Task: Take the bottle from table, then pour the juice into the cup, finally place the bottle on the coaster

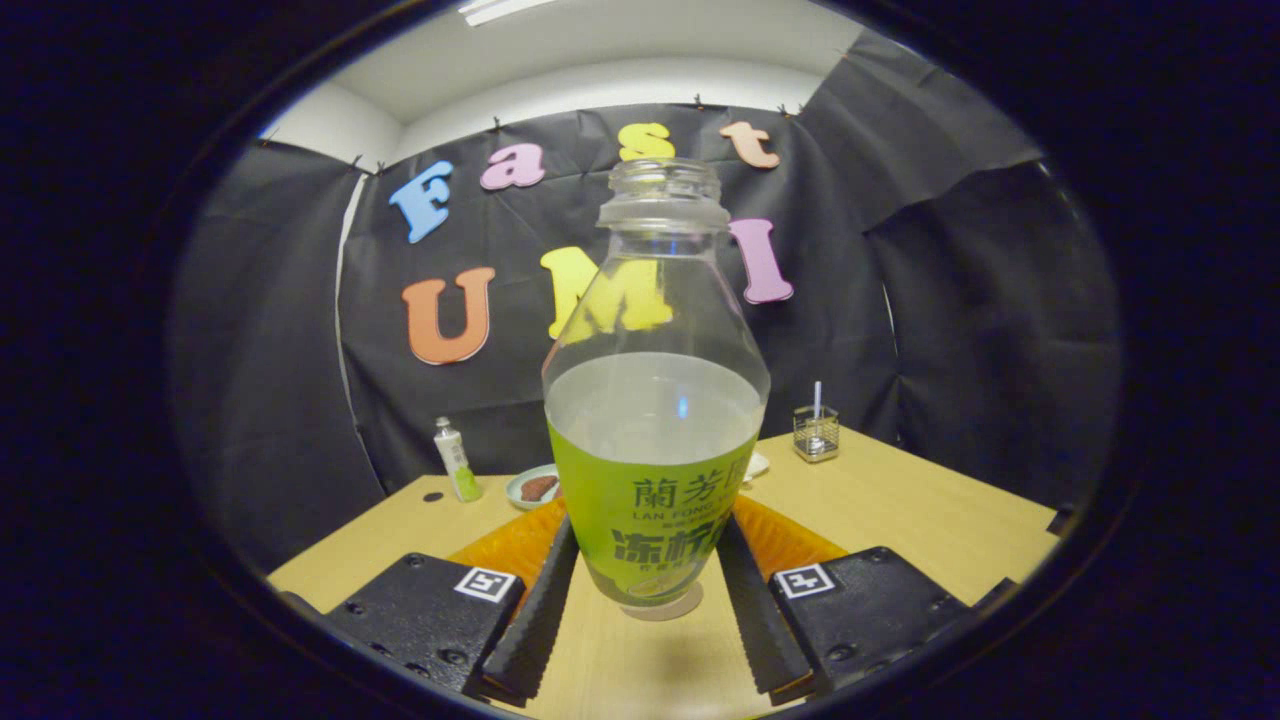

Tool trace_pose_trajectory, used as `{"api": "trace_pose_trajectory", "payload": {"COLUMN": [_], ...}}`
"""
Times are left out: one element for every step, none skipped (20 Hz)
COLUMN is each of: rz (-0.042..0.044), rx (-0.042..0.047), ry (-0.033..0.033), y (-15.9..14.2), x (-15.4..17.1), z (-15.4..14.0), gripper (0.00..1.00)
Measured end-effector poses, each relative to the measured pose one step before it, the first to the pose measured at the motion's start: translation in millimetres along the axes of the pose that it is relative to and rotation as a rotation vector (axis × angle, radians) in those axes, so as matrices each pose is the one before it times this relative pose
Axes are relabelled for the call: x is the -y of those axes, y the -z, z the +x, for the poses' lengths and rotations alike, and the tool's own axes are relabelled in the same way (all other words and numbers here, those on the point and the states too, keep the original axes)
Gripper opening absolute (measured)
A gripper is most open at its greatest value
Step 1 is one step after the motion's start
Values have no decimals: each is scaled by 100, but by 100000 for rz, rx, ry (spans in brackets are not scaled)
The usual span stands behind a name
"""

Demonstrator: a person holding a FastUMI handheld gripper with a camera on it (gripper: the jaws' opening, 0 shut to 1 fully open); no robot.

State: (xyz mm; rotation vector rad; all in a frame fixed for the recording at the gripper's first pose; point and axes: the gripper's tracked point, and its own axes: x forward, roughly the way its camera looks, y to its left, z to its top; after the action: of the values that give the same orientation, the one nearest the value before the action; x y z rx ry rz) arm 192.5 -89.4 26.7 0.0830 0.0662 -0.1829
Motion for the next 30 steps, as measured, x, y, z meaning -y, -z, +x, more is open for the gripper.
{"api": "trace_pose_trajectory", "payload": {"rz": [-3043, -1895, -1942, -2433, -2515, -1820, -825, 47, 861, 1307, 1159, 483, -699, -1231, -1064, -580, -420, -492, -497, -137, 257, 167, -115, -133, 299, 418, 244, -138, -559, -786], "rx": [-1999, -2182, -1942, -1581, -1559, -1694, -1798, -1792, -1648, -1199, -671, -826, -1457, -1463, -1019, -469, -769, -1068, -1021, -690, -728, -897, -676, -686, -832, -703, -841, -658, -796, -895], "ry": [1608, 1419, 590, 689, 1147, 817, 992, 656, 87, -674, -511, -318, 54, 572, -357, -754, -711, -299, -2, -21, -172, -172, -34, 135, -607, -909, -1674, -1361, 317, 668], "y": [243, 335, 383, -164, 217, 241, 324, 463, 565, 510, 429, 470, 644, 478, 246, 147, 179, 334, 293, 185, 220, 317, 229, 189, 353, 197, 172, 144, 152, 243], "x": [-169, -228, -471, -385, -116, -138, 6, 18, 46, -70, -62, 24, 70, 195, 41, -175, -230, -124, 32, -24, -22, -36, 17, 31, 11, -178, -155, -235, 69, 274], "z": [782, 825, 906, 863, 896, 992, 1038, 964, 876, 806, 768, 644, 658, 616, 516, 419, 362, 391, 438, 252, 282, 280, 152, 198, 221, 117, 125, 162, 34, 161], "gripper": [80, 80, 80, 80, 80, 80, 80, 80, 80, 80, 80, 80, 80, 80, 81, 81, 81, 81, 81, 81, 81, 81, 81, 81, 82, 82, 82, 82, 82, 83]}}
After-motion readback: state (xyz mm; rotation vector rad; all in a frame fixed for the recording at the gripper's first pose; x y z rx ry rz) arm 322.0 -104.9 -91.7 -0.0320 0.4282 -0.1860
